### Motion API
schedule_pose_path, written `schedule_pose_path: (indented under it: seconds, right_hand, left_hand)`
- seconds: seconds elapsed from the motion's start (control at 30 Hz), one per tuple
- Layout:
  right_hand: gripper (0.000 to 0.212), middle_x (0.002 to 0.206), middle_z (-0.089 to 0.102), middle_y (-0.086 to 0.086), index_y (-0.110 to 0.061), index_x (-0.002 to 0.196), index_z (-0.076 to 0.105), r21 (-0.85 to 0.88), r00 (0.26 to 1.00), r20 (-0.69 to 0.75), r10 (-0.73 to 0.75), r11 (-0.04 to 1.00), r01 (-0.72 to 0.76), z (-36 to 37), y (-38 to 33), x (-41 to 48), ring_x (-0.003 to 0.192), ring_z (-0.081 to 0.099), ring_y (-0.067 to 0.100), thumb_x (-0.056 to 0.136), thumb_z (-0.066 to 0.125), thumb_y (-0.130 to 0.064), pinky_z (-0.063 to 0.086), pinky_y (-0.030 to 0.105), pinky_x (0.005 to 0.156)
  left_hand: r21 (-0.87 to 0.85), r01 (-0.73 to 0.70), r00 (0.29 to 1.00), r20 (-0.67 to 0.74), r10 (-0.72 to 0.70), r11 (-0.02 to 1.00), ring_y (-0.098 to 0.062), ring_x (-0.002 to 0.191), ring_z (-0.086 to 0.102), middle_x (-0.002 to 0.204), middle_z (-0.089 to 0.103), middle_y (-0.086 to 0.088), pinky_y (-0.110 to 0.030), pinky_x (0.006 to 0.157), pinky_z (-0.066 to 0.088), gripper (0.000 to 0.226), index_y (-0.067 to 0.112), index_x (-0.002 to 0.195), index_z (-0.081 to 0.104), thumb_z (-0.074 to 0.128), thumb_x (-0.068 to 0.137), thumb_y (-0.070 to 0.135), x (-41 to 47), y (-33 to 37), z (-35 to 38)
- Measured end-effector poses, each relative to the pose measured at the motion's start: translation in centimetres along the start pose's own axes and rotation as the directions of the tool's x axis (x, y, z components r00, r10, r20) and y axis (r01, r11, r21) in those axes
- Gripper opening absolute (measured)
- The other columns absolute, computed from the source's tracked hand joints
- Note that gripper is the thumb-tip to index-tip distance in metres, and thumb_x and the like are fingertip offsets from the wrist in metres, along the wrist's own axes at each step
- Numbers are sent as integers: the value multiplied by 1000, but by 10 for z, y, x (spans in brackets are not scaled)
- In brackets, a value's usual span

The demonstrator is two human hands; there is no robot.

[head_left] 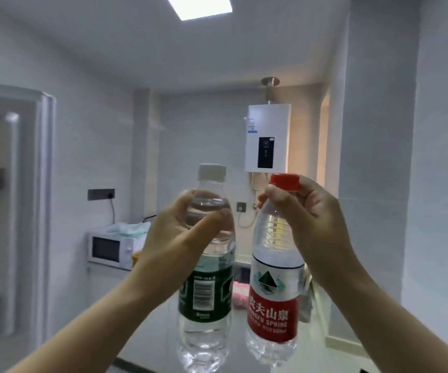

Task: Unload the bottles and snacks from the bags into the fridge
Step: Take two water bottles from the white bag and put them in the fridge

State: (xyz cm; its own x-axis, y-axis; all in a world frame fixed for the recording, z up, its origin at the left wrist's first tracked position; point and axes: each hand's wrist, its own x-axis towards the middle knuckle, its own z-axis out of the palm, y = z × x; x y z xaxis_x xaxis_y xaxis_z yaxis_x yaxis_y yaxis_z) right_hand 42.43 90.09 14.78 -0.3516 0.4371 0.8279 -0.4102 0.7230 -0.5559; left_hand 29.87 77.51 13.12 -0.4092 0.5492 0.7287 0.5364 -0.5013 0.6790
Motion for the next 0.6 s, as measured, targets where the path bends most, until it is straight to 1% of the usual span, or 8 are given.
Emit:
schedule_pose_path:
  seconds: [0.07, 0.13, 0.17, 0.27, 0.37, 0.47, 0.53, 0.6]
  right_hand:
    - [16, 85, 71, 5, -16, 97, 65, 107, 998, 61, -16, 994, 10, 20, 12, 11, 81, 69, 11, 87, 62, -28, 55, 23, 75]
    - [15, 83, 71, 5, -16, 94, 64, 216, 993, 113, -36, 976, 10, 41, 21, 20, 77, 68, 10, 87, 63, -29, 54, 18, 71]
    - [17, 82, 71, 5, -15, 93, 64, 262, 989, 139, -54, 965, 16, 52, 25, 23, 77, 69, 11, 87, 63, -31, 54, 18, 72]
    - [25, 83, 71, 6, -11, 95, 64, 390, 969, 230, -94, 921, -3, 87, 31, 28, 79, 69, 16, 85, 65, -34, 57, 25, 77]
    - [29, 85, 72, 4, -10, 100, 64, 507, 942, 314, -119, 860, -61, 123, 29, 26, 79, 70, 16, 84, 67, -33, 57, 27, 76]
    - [21, 85, 71, 5, -17, 96, 65, 600, 919, 356, -170, 795, -85, 158, 16, 17, 82, 70, 18, 82, 64, -32, 57, 28, 77]
    - [13, 82, 71, 4, -21, 91, 65, 661, 901, 378, -212, 743, -102, 181, 2, 8, 82, 69, 20, 82, 65, -30, 56, 30, 78]
    - [4, 80, 71, -1, -26, 86, 68, 720, 879, 402, -257, 682, -130, 202, -16, -2, 80, 68, 17, 83, 68, -29, 55, 27, 76]
  left_hand:
    - [74, 18, 996, -85, -12, 997, -12, 78, 71, 86, 73, 6, -15, 60, 53, 28, 28, 94, 64, 70, 68, 39, 0, -1, -17]
    - [155, 37, 987, -159, -12, 987, -12, 80, 71, 87, 73, 7, -15, 62, 54, 34, 34, 92, 64, 70, 62, 48, -3, 0, -33]
    - [190, 49, 981, -192, -12, 981, -11, 81, 71, 88, 73, 8, -15, 62, 54, 38, 35, 93, 64, 68, 60, 52, -6, 0, -40]
    - [291, 100, 953, -304, -7, 952, -11, 83, 71, 91, 73, 7, -15, 62, 53, 50, 29, 101, 62, 67, 58, 55, -18, 4, -62]
    - [379, 160, 912, -409, 10, 912, -10, 83, 71, 90, 73, 7, -16, 63, 54, 50, 28, 101, 62, 67, 59, 54, -36, 18, -83]
    - [461, 218, 874, -484, 38, 860, -11, 80, 72, 89, 73, 4, -17, 64, 54, 44, 21, 105, 61, 75, 69, 42, -59, 39, -104]
    - [505, 247, 848, -526, 68, 827, -11, 77, 72, 88, 74, 3, -14, 62, 52, 36, 19, 104, 61, 72, 73, 35, -76, 57, -117]
    - [548, 288, 818, -568, 96, 786, -11, 77, 72, 87, 74, 4, -15, 62, 52, 34, 20, 103, 62, 67, 73, 34, -95, 75, -129]
